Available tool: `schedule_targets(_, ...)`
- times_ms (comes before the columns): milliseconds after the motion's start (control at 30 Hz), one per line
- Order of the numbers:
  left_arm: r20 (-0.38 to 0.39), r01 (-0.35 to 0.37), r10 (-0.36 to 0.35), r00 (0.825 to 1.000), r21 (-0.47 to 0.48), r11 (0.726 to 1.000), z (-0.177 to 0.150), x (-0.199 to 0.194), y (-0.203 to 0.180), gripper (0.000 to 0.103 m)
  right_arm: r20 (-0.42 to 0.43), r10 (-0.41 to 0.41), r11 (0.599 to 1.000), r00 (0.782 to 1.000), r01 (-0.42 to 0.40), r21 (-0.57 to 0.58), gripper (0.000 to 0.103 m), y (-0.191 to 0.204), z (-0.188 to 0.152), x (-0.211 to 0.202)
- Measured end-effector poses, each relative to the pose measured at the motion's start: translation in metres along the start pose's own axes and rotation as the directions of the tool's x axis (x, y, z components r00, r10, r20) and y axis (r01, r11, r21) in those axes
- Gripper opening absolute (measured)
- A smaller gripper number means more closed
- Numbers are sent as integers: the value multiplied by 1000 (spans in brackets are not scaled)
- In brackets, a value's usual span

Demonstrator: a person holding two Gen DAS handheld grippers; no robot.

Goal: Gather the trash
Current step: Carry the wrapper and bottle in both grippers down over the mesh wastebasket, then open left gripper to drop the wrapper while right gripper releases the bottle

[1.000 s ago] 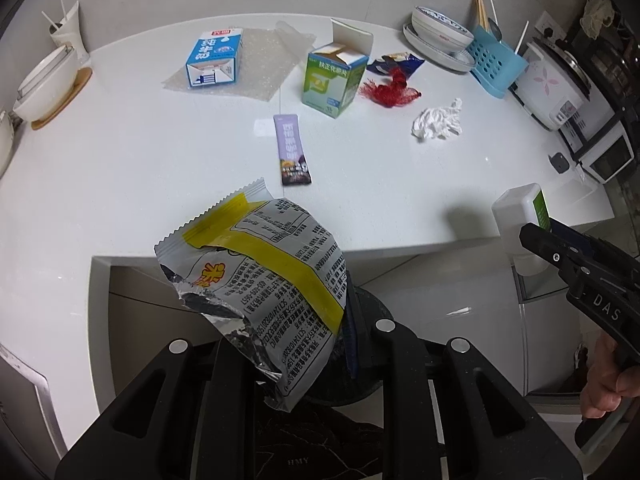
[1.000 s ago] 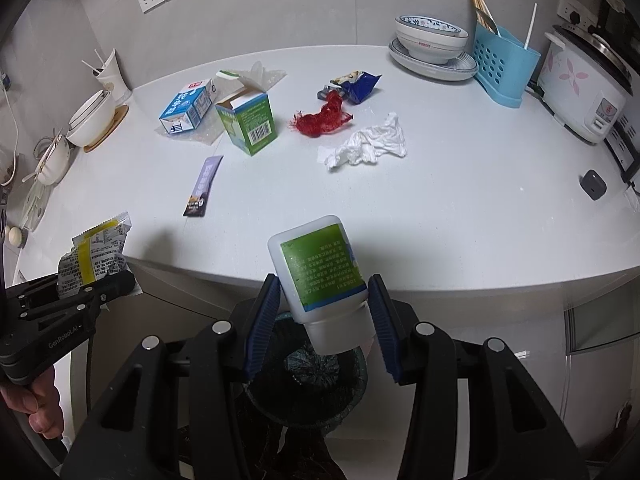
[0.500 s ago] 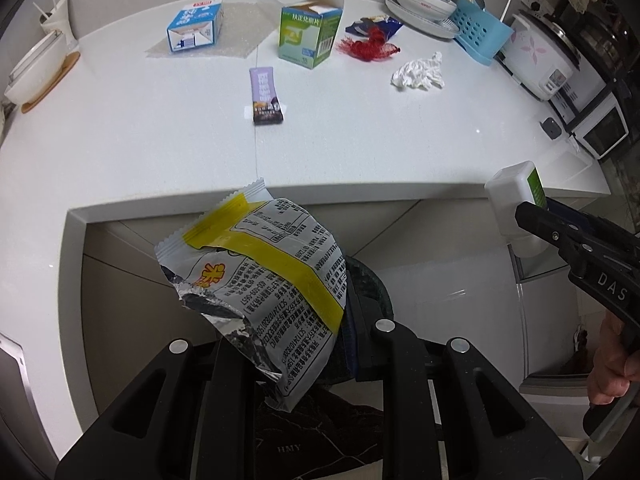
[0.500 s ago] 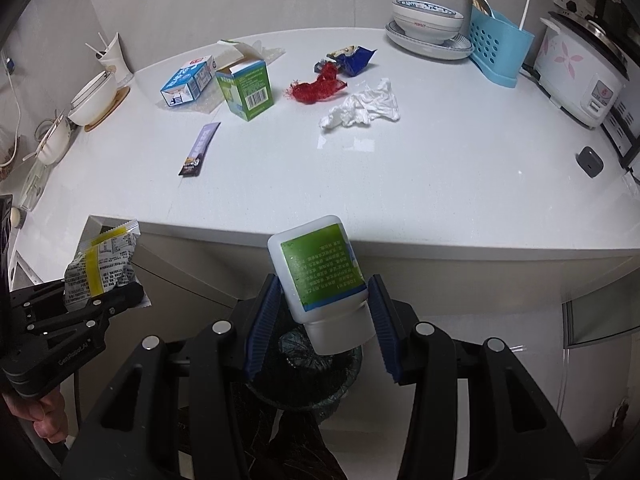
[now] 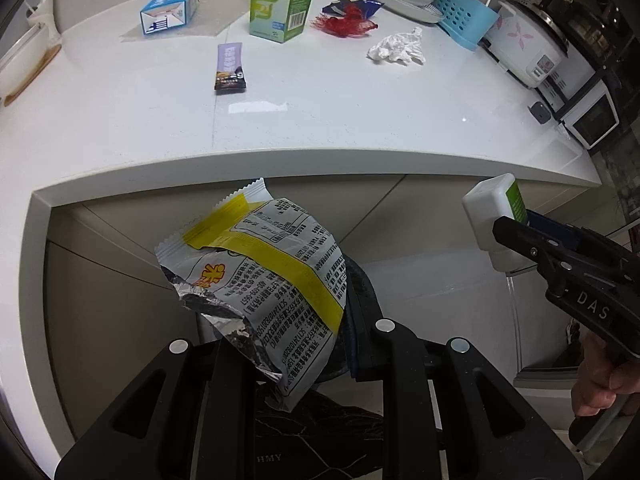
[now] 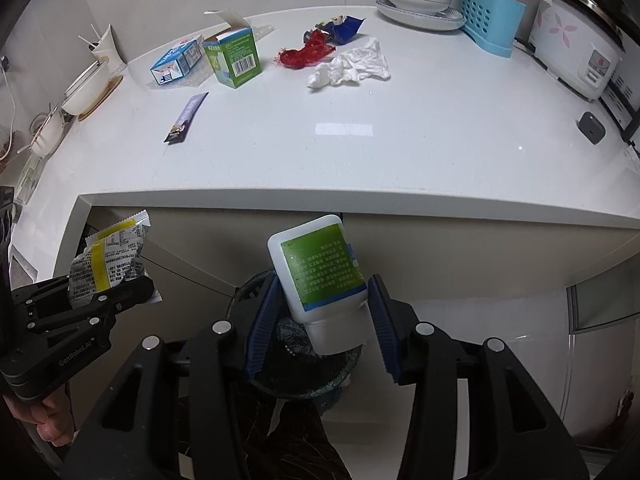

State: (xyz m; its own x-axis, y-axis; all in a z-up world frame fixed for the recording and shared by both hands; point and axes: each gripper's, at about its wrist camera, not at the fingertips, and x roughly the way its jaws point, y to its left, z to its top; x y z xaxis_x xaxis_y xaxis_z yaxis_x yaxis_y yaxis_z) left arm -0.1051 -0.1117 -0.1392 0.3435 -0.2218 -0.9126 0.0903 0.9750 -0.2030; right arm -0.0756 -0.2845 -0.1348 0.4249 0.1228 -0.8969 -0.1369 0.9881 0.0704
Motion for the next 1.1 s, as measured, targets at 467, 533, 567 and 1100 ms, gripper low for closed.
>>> schedule_targets(467,-21,4,-4,1000,-5,1000,-14,37,-4,18,-45,14,999,999,-12,39,43,-9,-23,43)
schedule_targets(533,-29,14,-14,999,-7,1000,-16,45,-4,18,-47,10,999,999,-8,42,43,-10,-26,48)
schedule_targets(567,-30,19,-20,999,-6,1000,-18,48,-4,18,-46,11,999,999,-9,45,43,-11,-27,49)
schedule_targets(1100,-71,1,6,997,87,996,-32,98,-21,18,-84,-18,997,996,24,69,43,-27,-46,75)
